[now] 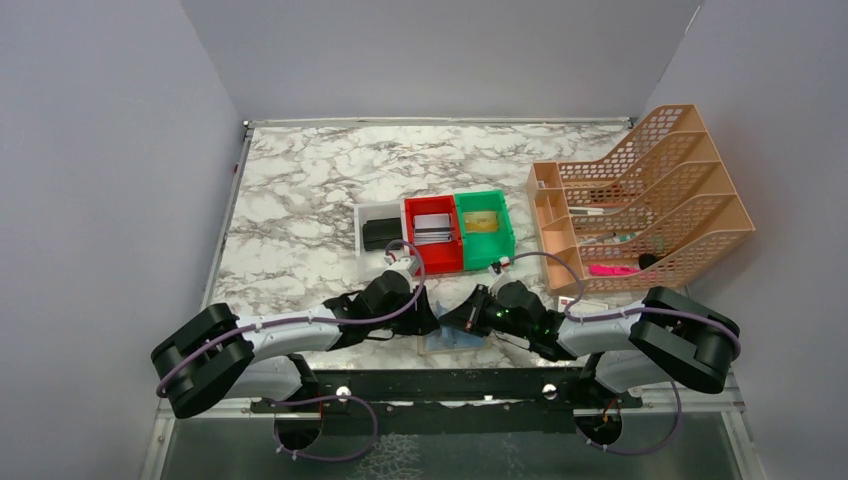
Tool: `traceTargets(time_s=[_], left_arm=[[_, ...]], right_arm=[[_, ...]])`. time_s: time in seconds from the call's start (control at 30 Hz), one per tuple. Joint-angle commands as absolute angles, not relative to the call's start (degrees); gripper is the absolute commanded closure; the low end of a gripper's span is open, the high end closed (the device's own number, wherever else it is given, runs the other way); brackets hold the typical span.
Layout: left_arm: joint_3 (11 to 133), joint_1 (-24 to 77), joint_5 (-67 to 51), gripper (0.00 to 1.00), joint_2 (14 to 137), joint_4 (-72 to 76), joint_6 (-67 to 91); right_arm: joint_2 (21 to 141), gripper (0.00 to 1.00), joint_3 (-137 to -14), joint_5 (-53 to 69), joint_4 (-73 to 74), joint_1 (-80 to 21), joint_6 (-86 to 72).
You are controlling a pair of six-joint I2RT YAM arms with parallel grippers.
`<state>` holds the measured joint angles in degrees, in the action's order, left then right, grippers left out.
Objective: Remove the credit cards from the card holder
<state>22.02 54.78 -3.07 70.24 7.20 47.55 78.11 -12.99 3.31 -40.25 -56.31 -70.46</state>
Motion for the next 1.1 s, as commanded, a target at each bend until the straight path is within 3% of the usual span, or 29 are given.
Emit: traceTargets(time_s=[0.0,0.4,1.07], left_arm=[[22.1,55.2,-1.2,0.48,71.3,4.9,47.8],[20.8,55.3,3.8,0.43,65.0,1.5,49.6],[20.4,55.5,-4.0,0.75,68.1,11.1,47.1]], right_arm=[[78.1,0.99,-13.3,3.4,-41.9,-56.7,-70.1],[78.0,0.99,-13.3,3.5,-41.8,-56.6,-70.0],[81.4,0.99,-13.5,5.3,-45.0,-56.7,-70.6]])
